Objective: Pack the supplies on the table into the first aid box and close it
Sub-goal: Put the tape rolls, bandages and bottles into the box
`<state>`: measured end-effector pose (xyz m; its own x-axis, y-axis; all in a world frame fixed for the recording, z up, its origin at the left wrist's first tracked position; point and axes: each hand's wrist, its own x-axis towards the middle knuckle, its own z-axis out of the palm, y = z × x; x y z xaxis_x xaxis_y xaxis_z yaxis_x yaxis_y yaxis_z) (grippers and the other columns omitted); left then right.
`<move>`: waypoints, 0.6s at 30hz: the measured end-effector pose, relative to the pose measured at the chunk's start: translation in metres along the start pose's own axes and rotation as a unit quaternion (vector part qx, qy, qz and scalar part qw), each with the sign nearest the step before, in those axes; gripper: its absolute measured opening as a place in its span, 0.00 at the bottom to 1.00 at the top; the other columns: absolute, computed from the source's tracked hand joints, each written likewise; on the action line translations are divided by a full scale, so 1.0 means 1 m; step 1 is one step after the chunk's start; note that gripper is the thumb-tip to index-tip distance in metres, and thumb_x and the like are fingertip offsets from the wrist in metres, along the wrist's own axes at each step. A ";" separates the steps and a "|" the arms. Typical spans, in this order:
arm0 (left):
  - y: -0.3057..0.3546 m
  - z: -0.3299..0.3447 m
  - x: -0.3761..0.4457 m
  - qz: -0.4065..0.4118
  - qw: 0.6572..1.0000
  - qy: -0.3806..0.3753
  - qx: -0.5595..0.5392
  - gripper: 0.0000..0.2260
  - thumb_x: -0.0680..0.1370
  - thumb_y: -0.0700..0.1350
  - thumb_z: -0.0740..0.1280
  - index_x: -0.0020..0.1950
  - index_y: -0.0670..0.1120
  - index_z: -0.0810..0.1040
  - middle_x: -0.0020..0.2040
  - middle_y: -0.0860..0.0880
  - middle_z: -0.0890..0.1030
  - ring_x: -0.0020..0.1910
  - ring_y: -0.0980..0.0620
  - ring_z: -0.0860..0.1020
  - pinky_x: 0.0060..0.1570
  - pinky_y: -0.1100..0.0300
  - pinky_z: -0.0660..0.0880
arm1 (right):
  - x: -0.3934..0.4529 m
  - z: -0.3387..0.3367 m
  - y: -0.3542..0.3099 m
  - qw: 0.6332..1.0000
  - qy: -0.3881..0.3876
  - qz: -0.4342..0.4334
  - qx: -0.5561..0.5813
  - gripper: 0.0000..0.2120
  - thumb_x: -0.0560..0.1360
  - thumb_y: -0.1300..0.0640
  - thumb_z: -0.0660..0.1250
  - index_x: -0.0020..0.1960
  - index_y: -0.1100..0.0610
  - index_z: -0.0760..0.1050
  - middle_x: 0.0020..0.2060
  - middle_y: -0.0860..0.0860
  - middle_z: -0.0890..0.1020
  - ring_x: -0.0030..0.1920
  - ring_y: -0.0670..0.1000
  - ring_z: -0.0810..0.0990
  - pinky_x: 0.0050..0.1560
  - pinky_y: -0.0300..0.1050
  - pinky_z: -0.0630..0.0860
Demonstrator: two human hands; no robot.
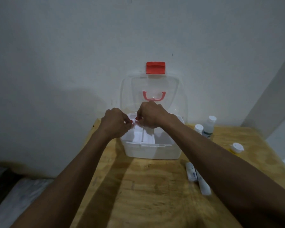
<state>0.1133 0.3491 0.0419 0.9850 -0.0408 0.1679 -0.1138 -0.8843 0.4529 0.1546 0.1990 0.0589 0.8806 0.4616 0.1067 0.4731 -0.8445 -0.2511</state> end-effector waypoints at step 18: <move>0.044 -0.014 -0.066 0.059 0.984 0.161 -0.050 0.13 0.74 0.49 0.73 0.55 0.45 0.84 0.50 0.45 0.83 0.42 0.52 0.78 0.44 0.59 0.71 | -0.123 -0.083 0.010 0.992 0.093 0.024 0.087 0.12 0.77 0.62 0.68 0.59 0.58 0.80 0.55 0.54 0.83 0.49 0.48 0.81 0.51 0.37 0.74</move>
<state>0.0417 0.3191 0.0629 0.8737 0.0225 0.4860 -0.2537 -0.8313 0.4946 0.0527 0.1114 0.1229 0.8996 0.3496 0.2618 0.4324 -0.7976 -0.4205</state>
